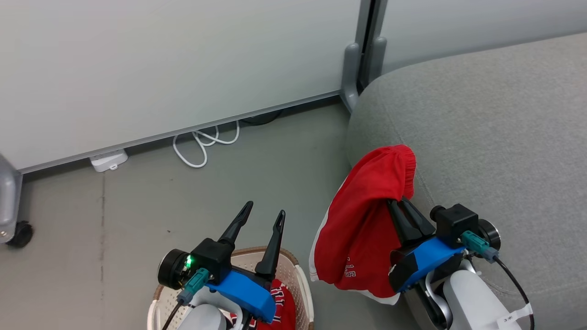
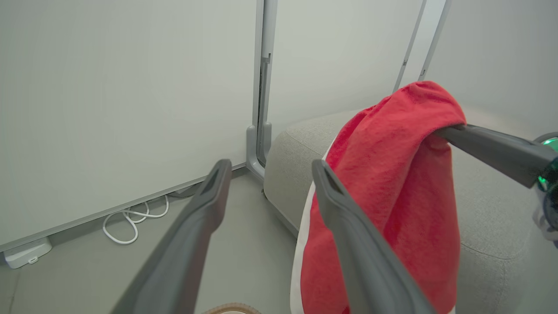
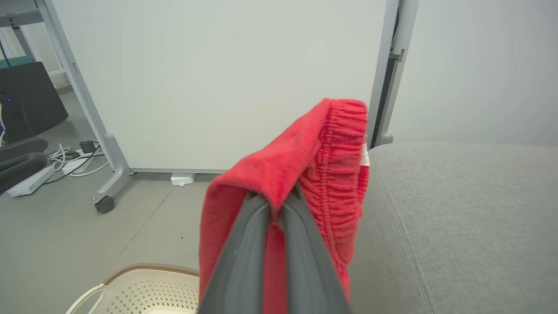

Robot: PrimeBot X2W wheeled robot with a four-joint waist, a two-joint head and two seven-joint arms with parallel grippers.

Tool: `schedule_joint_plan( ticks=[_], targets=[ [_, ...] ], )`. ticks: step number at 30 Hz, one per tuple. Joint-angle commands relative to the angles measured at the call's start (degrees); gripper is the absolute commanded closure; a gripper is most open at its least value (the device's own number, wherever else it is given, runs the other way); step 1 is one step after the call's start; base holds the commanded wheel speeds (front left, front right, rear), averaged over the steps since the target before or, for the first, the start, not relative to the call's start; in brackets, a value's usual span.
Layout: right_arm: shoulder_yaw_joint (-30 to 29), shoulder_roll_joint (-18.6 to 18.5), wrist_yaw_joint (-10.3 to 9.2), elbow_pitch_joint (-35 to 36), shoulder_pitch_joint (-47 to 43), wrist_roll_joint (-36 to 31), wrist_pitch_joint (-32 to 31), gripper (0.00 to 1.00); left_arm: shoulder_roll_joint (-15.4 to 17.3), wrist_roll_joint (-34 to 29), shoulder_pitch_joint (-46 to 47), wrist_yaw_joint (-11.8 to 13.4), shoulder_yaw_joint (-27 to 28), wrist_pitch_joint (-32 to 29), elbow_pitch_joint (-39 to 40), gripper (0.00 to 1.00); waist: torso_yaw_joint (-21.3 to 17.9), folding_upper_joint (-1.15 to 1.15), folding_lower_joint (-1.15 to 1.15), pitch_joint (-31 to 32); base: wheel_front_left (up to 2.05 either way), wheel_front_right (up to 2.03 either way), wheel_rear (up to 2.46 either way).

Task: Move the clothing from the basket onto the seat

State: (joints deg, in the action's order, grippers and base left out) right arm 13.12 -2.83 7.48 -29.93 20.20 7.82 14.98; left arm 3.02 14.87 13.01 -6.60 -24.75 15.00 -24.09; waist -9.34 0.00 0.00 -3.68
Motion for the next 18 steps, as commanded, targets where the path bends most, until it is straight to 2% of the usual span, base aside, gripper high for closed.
schedule_joint_plan(
  ticks=[1,10,18],
  targets=[
    [-0.1,-0.1,0.03,0.5,0.1,0.1,0.3,1.00,0.0,-0.5,0.3,-0.3,0.2,0.3,0.1,0.00,-2.5,0.00,0.00,-0.5,0.00,0.00,0.00],
    [0.3,-0.1,0.03,1.3,-0.1,0.8,0.3,1.00,-0.1,-1.4,0.7,-0.5,0.9,0.3,0.8,0.00,-9.9,0.00,0.00,-1.8,0.00,0.00,0.00],
    [0.4,-0.1,0.03,2.2,0.2,1.7,0.3,1.00,-0.1,-1.9,1.4,-0.7,0.8,0.3,1.0,0.00,-14.7,0.00,0.00,-2.8,0.00,0.00,0.00]
  ],
)
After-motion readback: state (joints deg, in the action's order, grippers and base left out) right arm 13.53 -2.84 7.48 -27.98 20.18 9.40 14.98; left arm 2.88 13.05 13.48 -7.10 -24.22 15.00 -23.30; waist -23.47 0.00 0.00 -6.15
